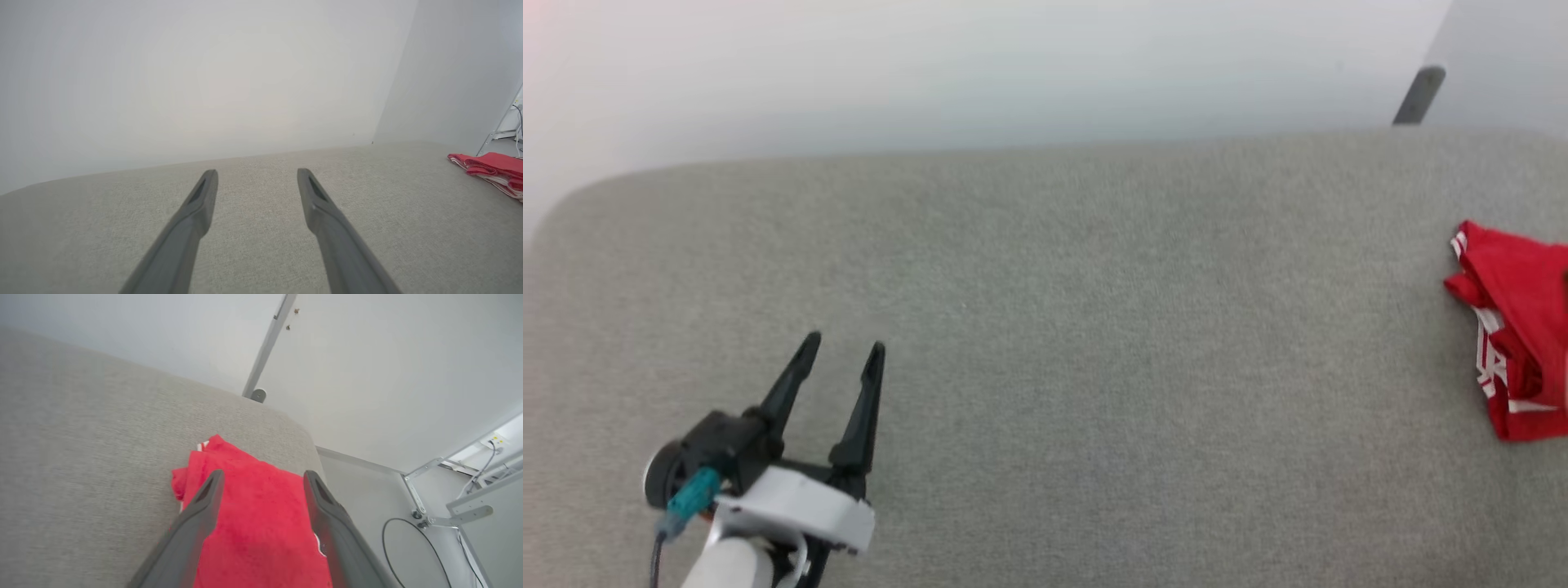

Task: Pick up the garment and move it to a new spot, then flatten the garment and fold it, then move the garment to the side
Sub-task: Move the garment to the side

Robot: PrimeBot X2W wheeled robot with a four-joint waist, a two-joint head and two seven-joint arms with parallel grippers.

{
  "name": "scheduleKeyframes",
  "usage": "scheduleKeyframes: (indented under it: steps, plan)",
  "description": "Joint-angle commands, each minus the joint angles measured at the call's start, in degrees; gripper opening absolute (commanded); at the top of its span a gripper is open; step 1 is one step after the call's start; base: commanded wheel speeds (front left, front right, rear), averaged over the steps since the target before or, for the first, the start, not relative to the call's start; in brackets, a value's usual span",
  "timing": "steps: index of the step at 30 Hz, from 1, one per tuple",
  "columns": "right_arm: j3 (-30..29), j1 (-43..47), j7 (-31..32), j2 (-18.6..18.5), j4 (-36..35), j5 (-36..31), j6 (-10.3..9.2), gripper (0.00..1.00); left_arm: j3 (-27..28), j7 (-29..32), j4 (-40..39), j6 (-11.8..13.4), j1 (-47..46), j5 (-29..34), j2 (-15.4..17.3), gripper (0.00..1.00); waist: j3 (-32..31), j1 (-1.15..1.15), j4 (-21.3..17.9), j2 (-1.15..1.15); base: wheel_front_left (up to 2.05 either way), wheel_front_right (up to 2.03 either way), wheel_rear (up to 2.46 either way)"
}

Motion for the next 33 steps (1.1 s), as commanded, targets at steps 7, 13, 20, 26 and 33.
scheduleKeyframes:
  steps: [7, 13, 20, 26, 33]
  plan:
    - [1.26, 6.89, -5.05, 4.6, -3.71, 4.0, -0.07, 1.0, 3.34, 0.04, -1.48, 0.8, 6.32, 0.59, -0.6, 1.0, -7.33, 0.0, 4.07, 0.0, 0.0, 0.0, 0.0]
    - [0.39, 12.28, -6.31, 7.01, -9.71, 6.04, -0.07, 1.0, 5.98, 0.04, -2.9, 1.89, 10.09, 1.1, -0.84, 1.0, -8.66, 0.0, 5.28, 0.0, 0.0, 0.0, 0.0]
    - [-1.9, 18.79, -6.38, 10.27, -18.94, 5.25, -0.07, 1.0, 9.32, 0.04, -4.07, 2.38, 13.44, 1.17, -1.4, 1.0, -9.52, 0.0, 5.68, 0.0, 0.0, 0.0, 0.0]
    - [-4.73, 25.39, -6.4, 12.98, -26.71, 2.97, -0.07, 1.0, 11.45, 0.04, -5.23, 2.09, 15.67, 1.63, -2.51, 1.0, -10.16, 0.0, 6.1, 0.0, 0.0, 0.0, 0.0]
    - [-8.25, 33.08, -6.4, 16.86, -34.51, 1.44, -0.07, 1.0, 13.89, 0.04, -5.4, 1.44, 17.87, 2.45, -3.69, 1.0, -10.74, 0.0, 6.05, 0.0, 0.0, 0.0, 0.0]
